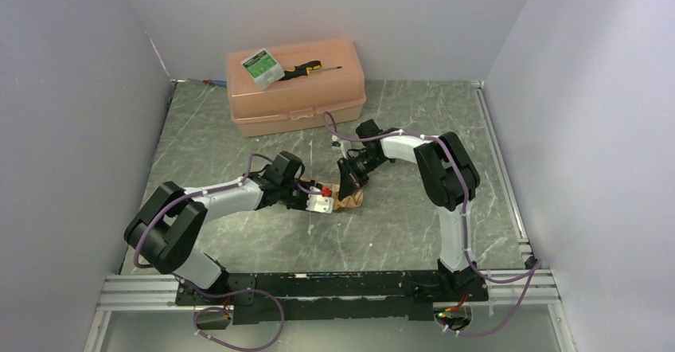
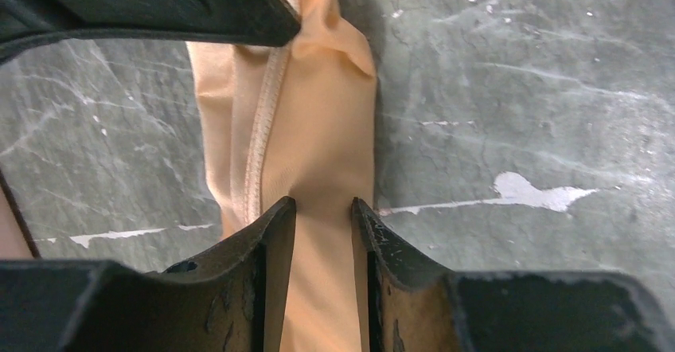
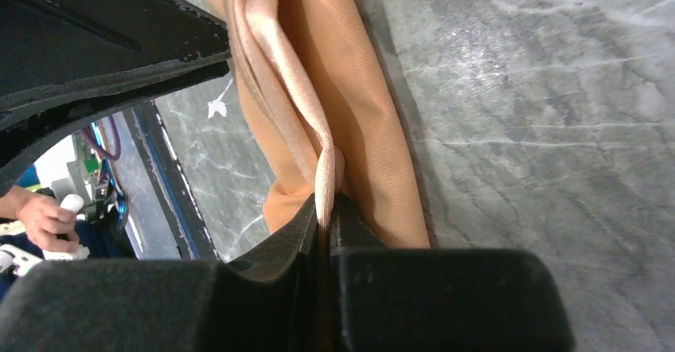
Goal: Fold the napkin into a case and place the utensils inside
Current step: Fold the 2/3-rectangle-folded napkin at the center of the board.
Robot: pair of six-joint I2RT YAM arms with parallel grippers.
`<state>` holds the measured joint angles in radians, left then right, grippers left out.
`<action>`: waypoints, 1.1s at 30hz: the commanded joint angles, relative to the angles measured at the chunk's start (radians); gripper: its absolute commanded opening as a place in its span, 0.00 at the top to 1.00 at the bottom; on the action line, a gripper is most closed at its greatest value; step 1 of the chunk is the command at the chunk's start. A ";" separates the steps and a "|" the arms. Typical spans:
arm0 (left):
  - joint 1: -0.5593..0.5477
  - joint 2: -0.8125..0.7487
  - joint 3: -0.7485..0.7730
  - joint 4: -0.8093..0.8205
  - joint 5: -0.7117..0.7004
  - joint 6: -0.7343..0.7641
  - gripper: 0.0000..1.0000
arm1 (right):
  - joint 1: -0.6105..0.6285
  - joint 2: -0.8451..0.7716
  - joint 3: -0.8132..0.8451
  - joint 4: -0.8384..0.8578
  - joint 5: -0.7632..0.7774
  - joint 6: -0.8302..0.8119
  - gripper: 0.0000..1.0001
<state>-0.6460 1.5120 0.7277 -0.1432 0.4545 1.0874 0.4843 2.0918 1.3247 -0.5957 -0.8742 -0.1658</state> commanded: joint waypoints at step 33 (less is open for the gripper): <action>-0.008 0.065 0.033 0.104 -0.084 -0.303 0.73 | -0.158 -0.542 -0.370 0.414 0.154 0.244 0.92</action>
<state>-0.6525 1.5646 0.7280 -0.0185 0.3897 0.8368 0.3332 1.7115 0.9852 -0.2420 -0.8314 0.0750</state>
